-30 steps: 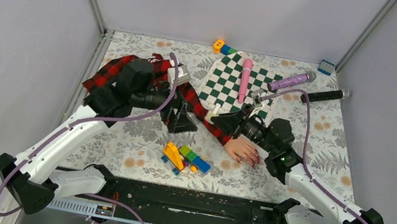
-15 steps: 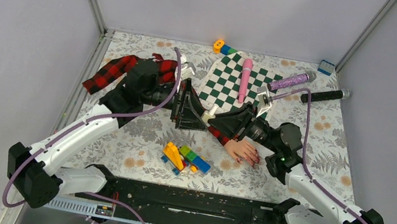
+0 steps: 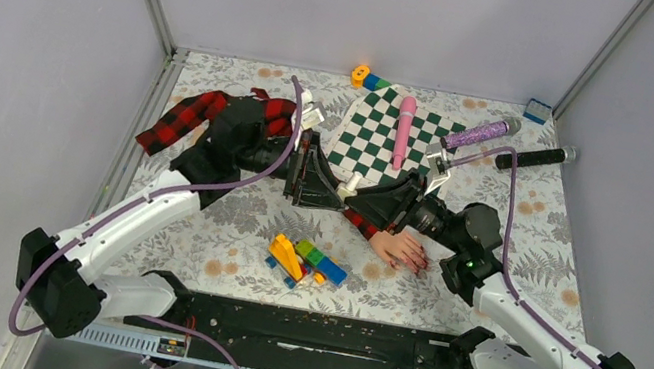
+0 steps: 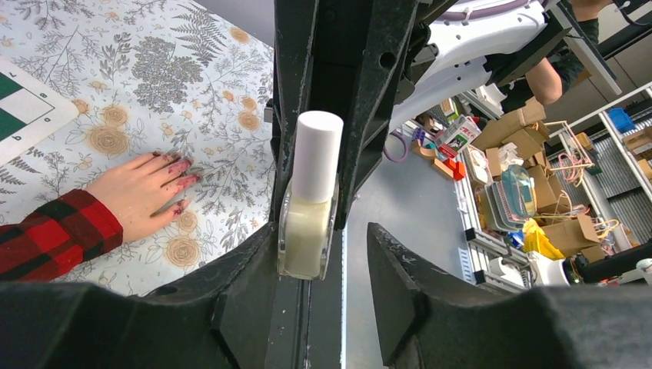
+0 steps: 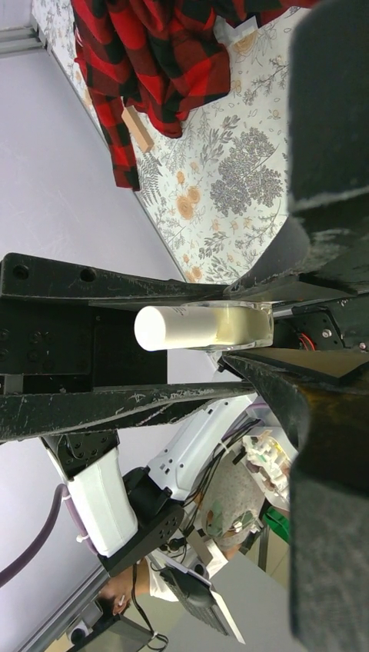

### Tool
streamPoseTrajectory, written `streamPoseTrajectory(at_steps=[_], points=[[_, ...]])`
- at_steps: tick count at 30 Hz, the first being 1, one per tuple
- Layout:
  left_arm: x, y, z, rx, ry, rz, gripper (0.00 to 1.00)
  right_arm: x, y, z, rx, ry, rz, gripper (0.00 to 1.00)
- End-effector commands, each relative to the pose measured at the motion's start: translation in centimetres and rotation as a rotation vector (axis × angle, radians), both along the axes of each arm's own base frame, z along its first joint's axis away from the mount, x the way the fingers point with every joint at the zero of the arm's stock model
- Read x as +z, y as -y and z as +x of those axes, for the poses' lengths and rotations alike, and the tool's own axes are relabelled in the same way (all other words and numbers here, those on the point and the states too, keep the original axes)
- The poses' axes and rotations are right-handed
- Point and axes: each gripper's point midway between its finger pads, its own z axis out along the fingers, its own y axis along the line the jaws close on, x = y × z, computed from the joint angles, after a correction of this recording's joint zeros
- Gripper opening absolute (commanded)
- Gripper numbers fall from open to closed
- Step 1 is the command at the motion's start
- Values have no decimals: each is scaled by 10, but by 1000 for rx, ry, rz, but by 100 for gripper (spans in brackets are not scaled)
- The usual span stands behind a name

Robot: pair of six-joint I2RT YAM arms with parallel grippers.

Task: Paint the nails
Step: Pick up the nail polish bottle from the center of the board.

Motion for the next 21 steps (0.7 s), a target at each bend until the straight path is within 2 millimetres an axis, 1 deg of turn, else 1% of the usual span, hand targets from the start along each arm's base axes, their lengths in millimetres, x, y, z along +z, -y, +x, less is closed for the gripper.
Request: streamPoseTrajectory(at_steps=[1,2,7,9,11,16,17,19,20,21], points=[[6,4,-7,-57,31,-33,41,33,3,-5,1,98,58,0],[6,5,-8,-62,30,-33,39,33,3,-4,-2,97,59,0],[1,8,-10,-83,14,-24,37,34,3,-4,-3,95,60,0],[1,9,-10,-86,16,-24,29,34,3,-3,-3,95,59,0],[1,9,-11,-91,19,-24,24,33,2,-2,-4,93,57,0],[-1,9,-16,-122,16,-23,24,32,2,0,-8,81,57,0],[-2,9,-16,-128,14,-22,21,32,2,0,-9,80,57,0],[-3,10,-18,-138,18,-23,13,32,1,1,-8,76,56,0],[-2,9,-19,-142,23,-24,5,31,1,1,-7,72,55,0],[-3,9,-19,-144,27,-24,0,30,1,1,-9,69,53,0]])
